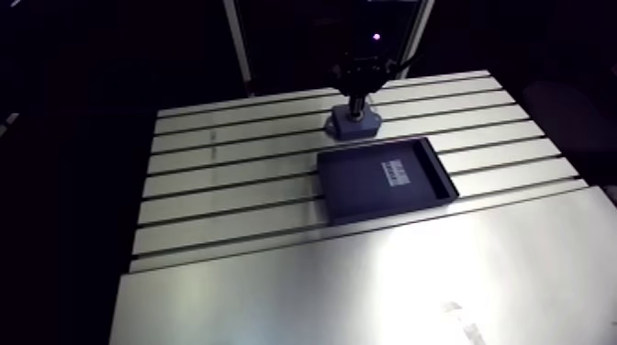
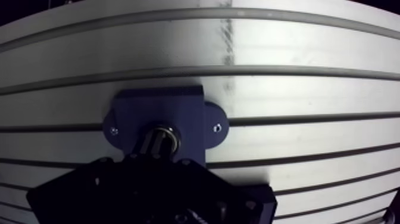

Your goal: Pick up the bearing and press it into the housing until flush.

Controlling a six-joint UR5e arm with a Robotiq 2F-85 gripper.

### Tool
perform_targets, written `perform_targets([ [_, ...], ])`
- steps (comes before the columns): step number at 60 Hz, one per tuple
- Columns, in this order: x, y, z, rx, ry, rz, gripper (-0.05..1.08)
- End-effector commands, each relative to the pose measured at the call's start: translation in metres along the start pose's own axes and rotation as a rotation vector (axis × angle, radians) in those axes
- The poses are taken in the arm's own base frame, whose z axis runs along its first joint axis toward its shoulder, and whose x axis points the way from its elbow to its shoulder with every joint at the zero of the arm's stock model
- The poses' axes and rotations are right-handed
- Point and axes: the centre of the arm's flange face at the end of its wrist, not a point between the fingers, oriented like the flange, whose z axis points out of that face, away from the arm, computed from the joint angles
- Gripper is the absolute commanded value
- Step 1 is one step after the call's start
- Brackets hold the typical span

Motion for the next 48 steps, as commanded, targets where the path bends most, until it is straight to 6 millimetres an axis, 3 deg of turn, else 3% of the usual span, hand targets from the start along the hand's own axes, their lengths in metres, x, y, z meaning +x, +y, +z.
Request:
perform_targets([
  [1, 0.0000, 0.0006, 0.0004, 0.000, -0.002, 0.001, 1.08],
  [48, -0.0001, -0.0022, 0.0014, -0.002, -0.003, -0.007, 1.08],
])
